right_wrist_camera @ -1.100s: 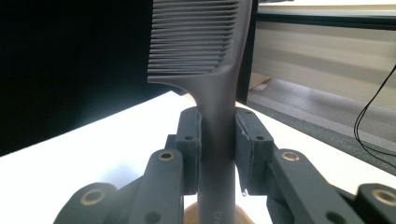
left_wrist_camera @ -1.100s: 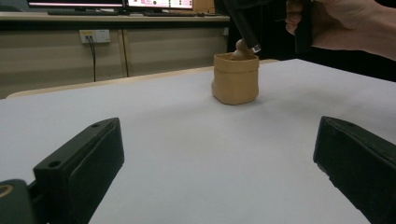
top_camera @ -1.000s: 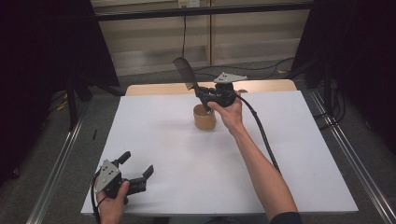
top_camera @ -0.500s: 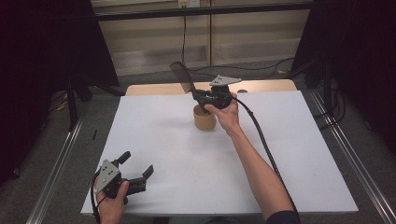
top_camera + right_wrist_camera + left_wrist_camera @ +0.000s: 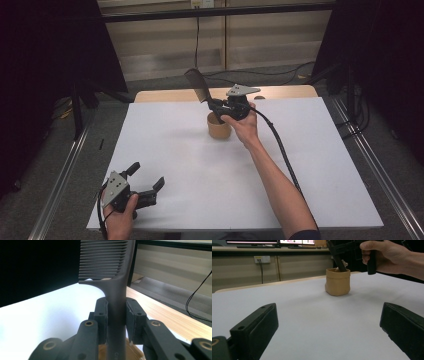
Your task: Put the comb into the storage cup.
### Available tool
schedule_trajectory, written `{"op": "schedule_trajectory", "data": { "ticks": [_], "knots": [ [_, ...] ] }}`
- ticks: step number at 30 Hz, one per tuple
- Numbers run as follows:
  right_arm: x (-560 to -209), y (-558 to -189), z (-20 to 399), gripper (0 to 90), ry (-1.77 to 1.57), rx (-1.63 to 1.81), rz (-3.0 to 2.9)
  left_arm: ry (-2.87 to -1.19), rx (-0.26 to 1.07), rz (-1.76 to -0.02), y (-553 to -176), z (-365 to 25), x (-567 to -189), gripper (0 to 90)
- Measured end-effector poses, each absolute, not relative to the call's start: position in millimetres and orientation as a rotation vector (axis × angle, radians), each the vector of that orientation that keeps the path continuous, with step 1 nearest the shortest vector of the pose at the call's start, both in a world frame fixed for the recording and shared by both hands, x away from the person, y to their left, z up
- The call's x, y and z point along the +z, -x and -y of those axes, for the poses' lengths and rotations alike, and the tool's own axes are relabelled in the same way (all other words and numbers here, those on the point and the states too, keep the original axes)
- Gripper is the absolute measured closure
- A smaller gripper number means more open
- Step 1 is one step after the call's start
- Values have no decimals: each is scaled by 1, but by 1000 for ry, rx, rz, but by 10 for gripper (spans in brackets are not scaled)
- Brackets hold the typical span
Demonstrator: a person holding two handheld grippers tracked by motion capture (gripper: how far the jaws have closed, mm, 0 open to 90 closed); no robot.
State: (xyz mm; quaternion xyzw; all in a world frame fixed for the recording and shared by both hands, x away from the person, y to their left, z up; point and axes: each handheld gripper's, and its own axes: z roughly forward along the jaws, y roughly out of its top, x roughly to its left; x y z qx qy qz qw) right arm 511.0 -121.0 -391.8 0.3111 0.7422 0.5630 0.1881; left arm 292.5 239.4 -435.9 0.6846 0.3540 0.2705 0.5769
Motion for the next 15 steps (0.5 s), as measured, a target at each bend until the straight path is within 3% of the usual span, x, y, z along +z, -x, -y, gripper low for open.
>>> {"op": "schedule_trajectory", "data": {
  "ticks": [15],
  "knots": [
    [-404,-510,121,732,-884,1540,-2101,-1601,631,-829,-293,-239,-436,20]
  ]
}}
